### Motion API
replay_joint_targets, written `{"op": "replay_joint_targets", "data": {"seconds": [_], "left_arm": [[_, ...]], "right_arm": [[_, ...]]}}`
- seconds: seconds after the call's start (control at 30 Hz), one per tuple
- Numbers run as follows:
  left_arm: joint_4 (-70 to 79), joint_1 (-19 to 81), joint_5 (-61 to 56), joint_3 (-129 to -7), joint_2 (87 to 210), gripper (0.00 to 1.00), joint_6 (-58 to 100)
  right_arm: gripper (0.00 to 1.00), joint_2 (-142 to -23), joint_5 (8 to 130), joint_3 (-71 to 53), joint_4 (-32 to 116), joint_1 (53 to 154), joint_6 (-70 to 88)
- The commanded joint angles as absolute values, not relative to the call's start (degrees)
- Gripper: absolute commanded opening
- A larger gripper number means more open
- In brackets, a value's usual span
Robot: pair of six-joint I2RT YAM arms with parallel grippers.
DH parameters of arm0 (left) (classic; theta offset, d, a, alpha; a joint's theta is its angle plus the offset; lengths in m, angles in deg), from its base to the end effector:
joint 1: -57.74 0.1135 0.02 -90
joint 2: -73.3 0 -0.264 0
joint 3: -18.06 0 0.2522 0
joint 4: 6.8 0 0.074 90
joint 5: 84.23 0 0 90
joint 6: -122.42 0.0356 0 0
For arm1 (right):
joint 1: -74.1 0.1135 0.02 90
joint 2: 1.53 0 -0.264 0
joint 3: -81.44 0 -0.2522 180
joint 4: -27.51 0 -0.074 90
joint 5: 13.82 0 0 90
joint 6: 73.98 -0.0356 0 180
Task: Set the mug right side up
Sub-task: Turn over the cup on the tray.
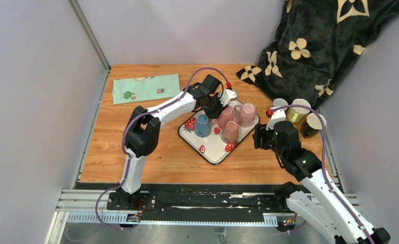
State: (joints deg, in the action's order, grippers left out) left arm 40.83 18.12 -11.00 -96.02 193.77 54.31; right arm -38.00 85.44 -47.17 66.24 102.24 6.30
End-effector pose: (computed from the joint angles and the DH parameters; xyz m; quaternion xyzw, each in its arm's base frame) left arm 0.3539 -0.3064 0.2255 0.5199 0.7856 -0.1841 0.2805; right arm 0.1361 0.0663 0.2913 -0.0901 0.8313 0.1126 0.5368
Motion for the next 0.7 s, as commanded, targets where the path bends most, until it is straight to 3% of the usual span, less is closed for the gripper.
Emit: {"op": "replay_joint_targets", "data": {"seconds": [0.0, 0.67], "left_arm": [[37.4, 17.84, -9.85, -94.1, 189.85, 0.0, 53.24], [30.16, 17.92, -13.65, -90.59, 182.75, 0.0, 50.23]], "right_arm": [[0.61, -37.01, 86.67, -48.04, 67.02, 102.93, 5.22], [0.61, -35.62, 86.95, -48.5, 67.02, 102.93, 4.41]]}}
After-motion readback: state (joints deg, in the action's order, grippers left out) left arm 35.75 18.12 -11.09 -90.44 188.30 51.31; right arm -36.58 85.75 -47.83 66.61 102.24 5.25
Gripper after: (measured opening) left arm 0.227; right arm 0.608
